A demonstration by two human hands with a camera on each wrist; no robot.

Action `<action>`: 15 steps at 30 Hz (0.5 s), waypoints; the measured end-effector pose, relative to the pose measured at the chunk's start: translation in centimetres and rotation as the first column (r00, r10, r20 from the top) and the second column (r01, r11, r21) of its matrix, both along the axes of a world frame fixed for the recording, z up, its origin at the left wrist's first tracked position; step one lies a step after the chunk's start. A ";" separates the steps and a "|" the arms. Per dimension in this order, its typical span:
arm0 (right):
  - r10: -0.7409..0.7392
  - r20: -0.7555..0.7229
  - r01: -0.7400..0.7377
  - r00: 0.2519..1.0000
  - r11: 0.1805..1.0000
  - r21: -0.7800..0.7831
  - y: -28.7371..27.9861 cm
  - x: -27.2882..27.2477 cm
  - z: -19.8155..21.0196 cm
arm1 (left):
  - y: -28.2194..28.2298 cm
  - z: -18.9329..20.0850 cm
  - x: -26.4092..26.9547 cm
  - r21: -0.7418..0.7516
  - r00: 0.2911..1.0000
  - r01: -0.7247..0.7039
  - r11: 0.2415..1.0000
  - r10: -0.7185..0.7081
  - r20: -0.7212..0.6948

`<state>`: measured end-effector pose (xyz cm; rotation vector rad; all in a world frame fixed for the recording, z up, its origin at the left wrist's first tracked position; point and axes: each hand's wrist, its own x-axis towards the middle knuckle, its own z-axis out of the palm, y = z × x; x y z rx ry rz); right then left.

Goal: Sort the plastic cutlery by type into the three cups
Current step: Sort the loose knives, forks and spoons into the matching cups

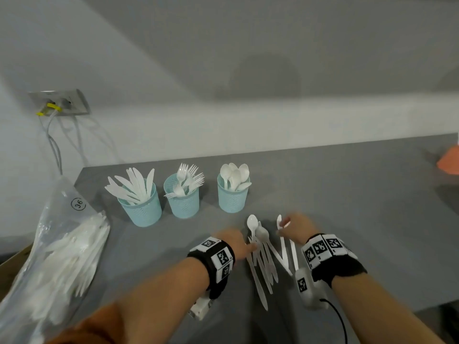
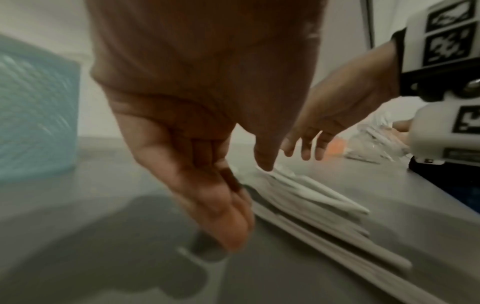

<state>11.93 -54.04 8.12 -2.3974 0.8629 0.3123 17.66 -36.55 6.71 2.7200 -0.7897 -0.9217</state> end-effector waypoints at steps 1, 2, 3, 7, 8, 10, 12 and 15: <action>0.016 -0.058 -0.016 0.998 1.000 -0.007 -0.1 -0.6 -0.7 | -0.2 -0.5 -0.4 -0.027 0.995 -0.054 0.998 0.052 -0.080; 0.023 -0.094 -0.023 0.995 1.000 -0.001 0.0 -1.1 -1.1 | -0.4 -1.0 -0.7 -0.056 0.985 -0.106 0.993 0.097 -0.144; 0.034 -0.111 -0.034 0.993 0.999 -0.002 0.0 -1.5 -1.6 | -0.6 -1.2 -0.9 -0.086 0.975 -0.144 0.986 0.126 -0.185; 0.097 -0.117 -0.099 0.988 0.995 -0.016 1.2 -2.2 -3.2 | -1.5 -1.8 -0.6 -0.108 0.959 -0.201 0.974 0.174 -0.223; 0.104 -0.100 -0.105 0.990 0.994 -0.002 1.7 -2.1 -3.5 | -1.7 -2.1 -0.4 -0.109 0.956 -0.219 0.970 0.191 -0.222; 0.119 -0.040 -0.118 0.992 0.993 0.025 2.6 -1.6 -4.0 | -1.9 -2.8 0.2 -0.132 0.943 -0.277 0.952 0.243 -0.226; 0.130 0.003 -0.130 0.991 0.991 0.041 3.4 -1.0 -4.5 | -1.7 -3.0 0.7 -0.134 0.965 -0.241 0.961 0.223 -0.136; 0.131 0.052 -0.134 0.990 0.988 0.071 4.4 -0.1 -4.6 | -1.1 -2.8 1.3 -0.082 0.990 -0.140 0.987 0.142 0.019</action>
